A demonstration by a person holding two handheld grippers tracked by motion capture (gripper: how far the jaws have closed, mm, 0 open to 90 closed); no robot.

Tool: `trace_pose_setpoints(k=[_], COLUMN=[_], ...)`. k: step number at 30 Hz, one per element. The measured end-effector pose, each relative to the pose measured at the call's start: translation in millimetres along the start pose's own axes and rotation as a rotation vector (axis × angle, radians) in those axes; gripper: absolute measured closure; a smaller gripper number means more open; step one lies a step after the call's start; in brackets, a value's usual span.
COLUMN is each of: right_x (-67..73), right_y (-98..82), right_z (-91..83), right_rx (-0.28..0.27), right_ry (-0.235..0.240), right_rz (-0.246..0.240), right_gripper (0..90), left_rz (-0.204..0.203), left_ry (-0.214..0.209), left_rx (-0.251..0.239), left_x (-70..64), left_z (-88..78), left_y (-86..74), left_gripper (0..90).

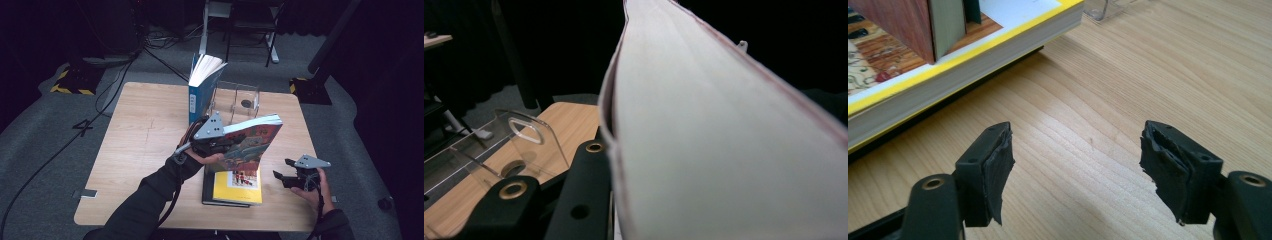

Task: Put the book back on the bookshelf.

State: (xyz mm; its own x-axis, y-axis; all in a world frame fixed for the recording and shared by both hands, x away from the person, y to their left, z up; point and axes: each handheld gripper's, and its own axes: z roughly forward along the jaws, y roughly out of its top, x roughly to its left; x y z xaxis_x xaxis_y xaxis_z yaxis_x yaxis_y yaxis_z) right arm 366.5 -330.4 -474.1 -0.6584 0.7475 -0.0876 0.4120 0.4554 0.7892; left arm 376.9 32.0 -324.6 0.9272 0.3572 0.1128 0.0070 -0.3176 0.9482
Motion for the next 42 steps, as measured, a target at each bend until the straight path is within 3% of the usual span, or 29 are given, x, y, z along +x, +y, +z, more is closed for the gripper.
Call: trace_pose_setpoints(k=[3,12,15,16,18,20,21,25,30,37,42], right_x=[-0.1,-0.1,0.1,0.2,0.7,1.1,1.1,0.2,-2.3,-2.9,-4.5], right_y=[0.1,-0.6,-0.7,-0.6,-0.5,-0.4,-0.4,-0.5,-1.0,-0.7,-0.5], right_z=[0.7,4.5,4.8,4.8,5.1,5.4,5.4,5.1,3.4,3.6,2.2], right_rx=[0.001,0.03,0.034,0.032,0.034,0.034,0.033,0.03,0.013,-0.001,-0.029], right_ry=[0.0,0.001,0.0,0.001,0.003,0.005,0.006,0.004,-0.013,-0.026,-0.035], right_rz=[0.003,0.006,0.006,0.006,0.007,0.005,0.006,0.007,0.029,0.037,0.062], right_gripper=[29.5,29.2,29.2,29.2,29.2,29.2,29.2,29.2,29.6,30.6,30.7], left_rz=[-0.006,-0.047,-0.057,-0.057,-0.062,-0.069,-0.068,-0.06,-0.092,-0.104,-0.136], left_ry=[0.008,0.09,0.161,0.161,0.21,0.225,0.261,0.324,0.389,0.446,0.517], left_rx=[0.008,0.018,0.018,0.018,0.026,0.027,0.035,0.053,0.071,0.105,0.126], left_x=[3.7,27.0,40.9,40.9,50.7,54.1,60.9,72.4,85.6,93.7,103.3], left_z=[0.7,3.6,4.8,4.8,5.6,5.6,6.0,8.9,14.4,24.1,42.0], left_y=[1.3,5.6,8.8,8.8,12.1,13.2,16.3,21.1,23.1,20.7,20.1], left_gripper=[73.0,73.3,73.4,73.4,73.4,73.5,73.4,73.4,73.4,73.5,73.4])
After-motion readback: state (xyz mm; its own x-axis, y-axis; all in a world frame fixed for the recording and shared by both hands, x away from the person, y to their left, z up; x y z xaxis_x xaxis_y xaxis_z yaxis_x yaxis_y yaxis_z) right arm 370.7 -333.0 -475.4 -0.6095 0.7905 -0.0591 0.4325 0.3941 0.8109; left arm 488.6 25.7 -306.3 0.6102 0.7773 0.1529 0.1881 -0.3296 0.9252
